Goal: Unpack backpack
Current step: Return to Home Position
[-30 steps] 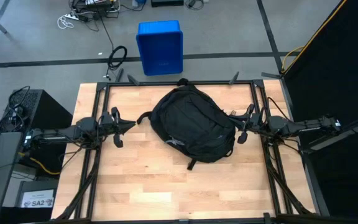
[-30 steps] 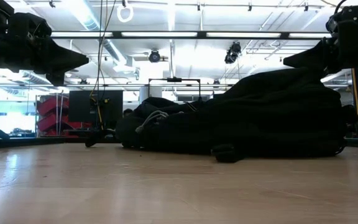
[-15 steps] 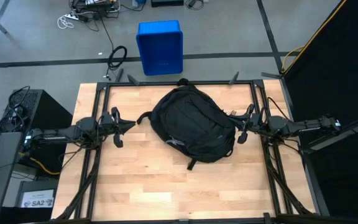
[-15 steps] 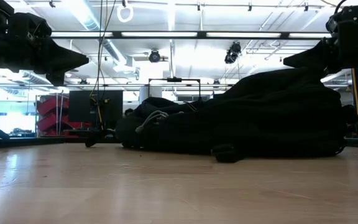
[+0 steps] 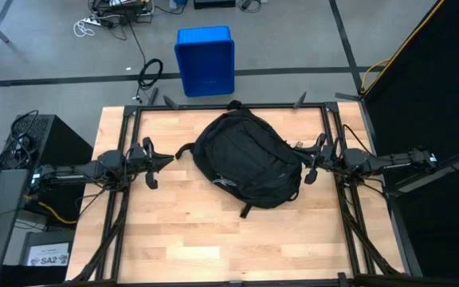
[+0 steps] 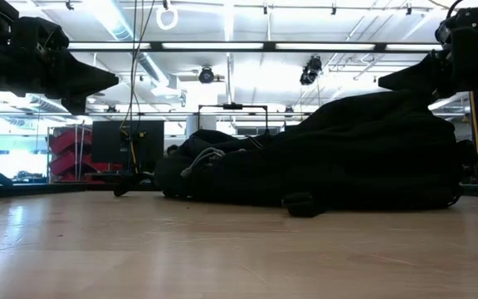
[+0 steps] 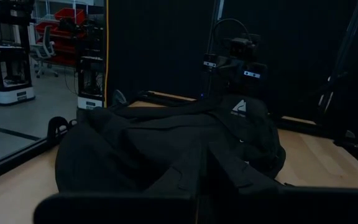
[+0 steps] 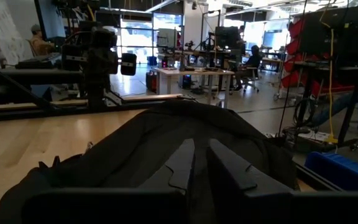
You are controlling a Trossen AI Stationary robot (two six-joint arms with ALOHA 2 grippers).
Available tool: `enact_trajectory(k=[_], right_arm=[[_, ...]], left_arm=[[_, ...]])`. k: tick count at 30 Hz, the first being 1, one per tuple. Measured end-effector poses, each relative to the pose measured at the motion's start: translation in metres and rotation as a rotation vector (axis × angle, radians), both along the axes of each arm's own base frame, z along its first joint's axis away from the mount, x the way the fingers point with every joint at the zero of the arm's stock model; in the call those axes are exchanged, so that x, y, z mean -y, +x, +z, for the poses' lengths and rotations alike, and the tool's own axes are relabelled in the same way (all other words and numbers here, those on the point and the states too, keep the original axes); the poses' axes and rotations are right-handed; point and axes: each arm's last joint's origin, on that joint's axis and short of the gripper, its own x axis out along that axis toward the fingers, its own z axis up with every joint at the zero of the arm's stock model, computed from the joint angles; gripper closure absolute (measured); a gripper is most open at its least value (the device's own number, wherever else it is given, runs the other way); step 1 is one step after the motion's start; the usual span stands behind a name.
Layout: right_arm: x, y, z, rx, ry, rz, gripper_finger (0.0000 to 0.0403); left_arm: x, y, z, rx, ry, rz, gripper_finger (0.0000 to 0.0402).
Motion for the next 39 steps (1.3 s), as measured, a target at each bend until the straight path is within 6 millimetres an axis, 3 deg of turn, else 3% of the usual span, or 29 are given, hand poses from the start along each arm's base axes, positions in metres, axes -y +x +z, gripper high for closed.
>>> enact_trajectory(k=[17,39], right_arm=[[0.0000,0.0000,-0.0001,0.000,0.000,0.000,0.0399],[0.0000,0.0000,0.0000,0.000,0.000,0.000,0.0382]], left_arm=[[0.0000,0.0000,0.0000,0.000,0.000,0.000,0.0401],[0.0000,0.0000,0.0000,0.000,0.000,0.000,0.0401]])
